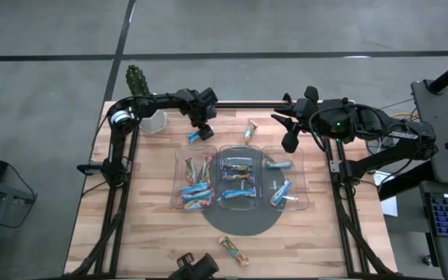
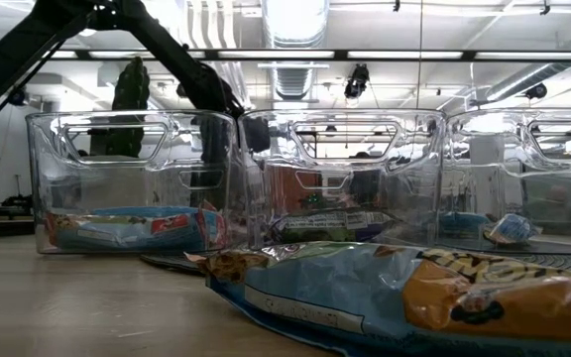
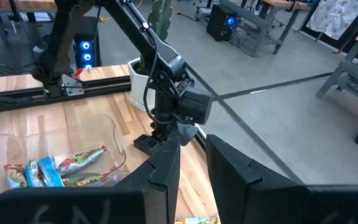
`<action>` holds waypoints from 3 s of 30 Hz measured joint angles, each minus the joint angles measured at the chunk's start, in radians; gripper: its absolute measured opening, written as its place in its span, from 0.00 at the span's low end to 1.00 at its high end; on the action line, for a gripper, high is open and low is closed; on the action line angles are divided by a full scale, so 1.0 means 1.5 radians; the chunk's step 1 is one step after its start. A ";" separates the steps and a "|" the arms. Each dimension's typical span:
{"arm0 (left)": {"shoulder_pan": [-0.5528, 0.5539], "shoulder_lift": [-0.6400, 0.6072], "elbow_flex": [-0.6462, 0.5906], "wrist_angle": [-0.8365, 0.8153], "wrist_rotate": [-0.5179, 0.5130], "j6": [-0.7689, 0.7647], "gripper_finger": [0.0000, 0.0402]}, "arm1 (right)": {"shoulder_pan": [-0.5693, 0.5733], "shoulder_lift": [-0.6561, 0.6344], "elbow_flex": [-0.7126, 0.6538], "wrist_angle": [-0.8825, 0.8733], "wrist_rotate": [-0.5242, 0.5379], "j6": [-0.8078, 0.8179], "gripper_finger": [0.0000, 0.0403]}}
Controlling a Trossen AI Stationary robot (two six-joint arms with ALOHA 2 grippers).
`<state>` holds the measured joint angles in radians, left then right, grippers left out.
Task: Pick and place Granola Bars by type
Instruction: Put the yellow granola bar into the right transparent bin
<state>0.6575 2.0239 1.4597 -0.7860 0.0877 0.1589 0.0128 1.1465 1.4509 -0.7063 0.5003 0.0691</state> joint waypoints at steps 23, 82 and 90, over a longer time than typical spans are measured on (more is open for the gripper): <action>0.000 0.000 -0.009 -0.005 -0.003 -0.025 0.25 | 0.000 0.000 0.000 0.000 -0.001 0.002 0.17; -0.251 0.018 0.398 0.071 0.334 -0.090 0.24 | 0.000 -0.316 0.020 -0.190 -0.194 0.045 0.02; -0.294 0.069 0.398 0.173 0.344 -0.174 0.22 | 0.000 -0.320 0.018 -0.221 -0.194 0.079 0.02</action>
<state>0.2169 2.1269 2.0567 -0.5263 0.6041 -0.1024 0.0132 0.6663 1.4773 -1.0371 0.2089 0.1875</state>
